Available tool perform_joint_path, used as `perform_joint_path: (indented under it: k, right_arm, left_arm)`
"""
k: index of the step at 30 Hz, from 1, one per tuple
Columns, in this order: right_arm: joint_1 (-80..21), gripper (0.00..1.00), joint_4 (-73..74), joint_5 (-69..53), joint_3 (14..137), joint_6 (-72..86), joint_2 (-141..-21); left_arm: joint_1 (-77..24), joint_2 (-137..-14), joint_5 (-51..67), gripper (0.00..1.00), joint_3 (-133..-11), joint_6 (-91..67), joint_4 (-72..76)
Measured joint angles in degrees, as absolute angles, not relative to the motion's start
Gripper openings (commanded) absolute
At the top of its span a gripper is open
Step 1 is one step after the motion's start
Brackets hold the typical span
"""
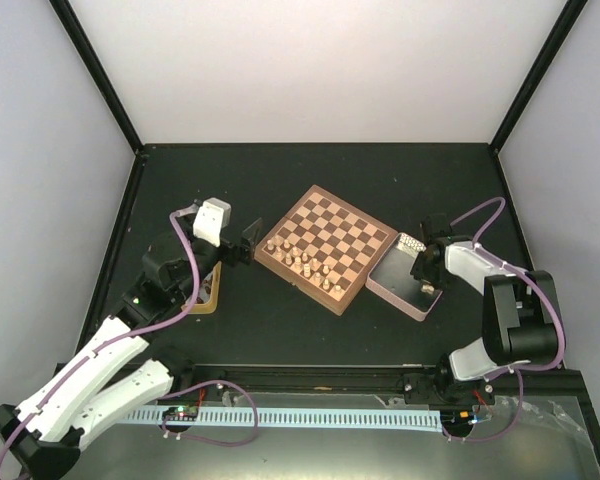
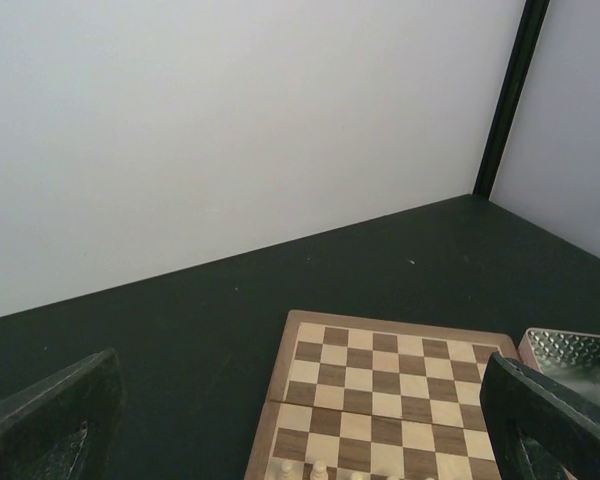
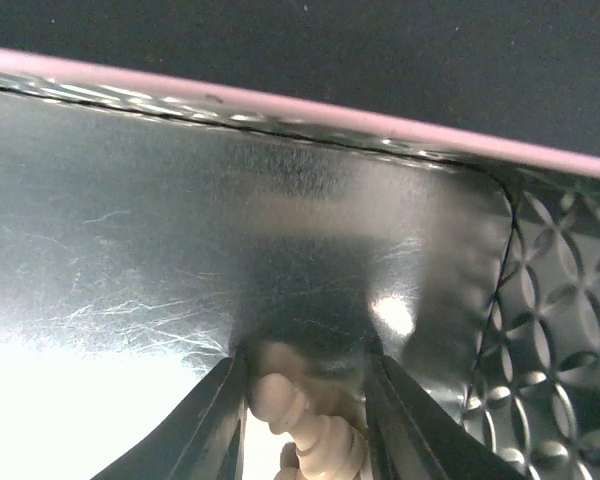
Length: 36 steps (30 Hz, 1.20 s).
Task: Set up the chess pieces on the board
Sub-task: Pick up the chess piece from the storage box.
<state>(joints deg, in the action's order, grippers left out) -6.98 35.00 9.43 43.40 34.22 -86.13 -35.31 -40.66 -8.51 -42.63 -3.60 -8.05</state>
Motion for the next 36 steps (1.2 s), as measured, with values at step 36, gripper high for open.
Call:
perform_joint_path:
  k: [36]
  right_arm:
    - [-7.1, 0.07, 24.9, -8.2, 39.0, 44.3, -70.3]
  left_arm:
    - [-35.3, -47.8, 9.3, 0.97, -42.0, -16.4, -2.5]
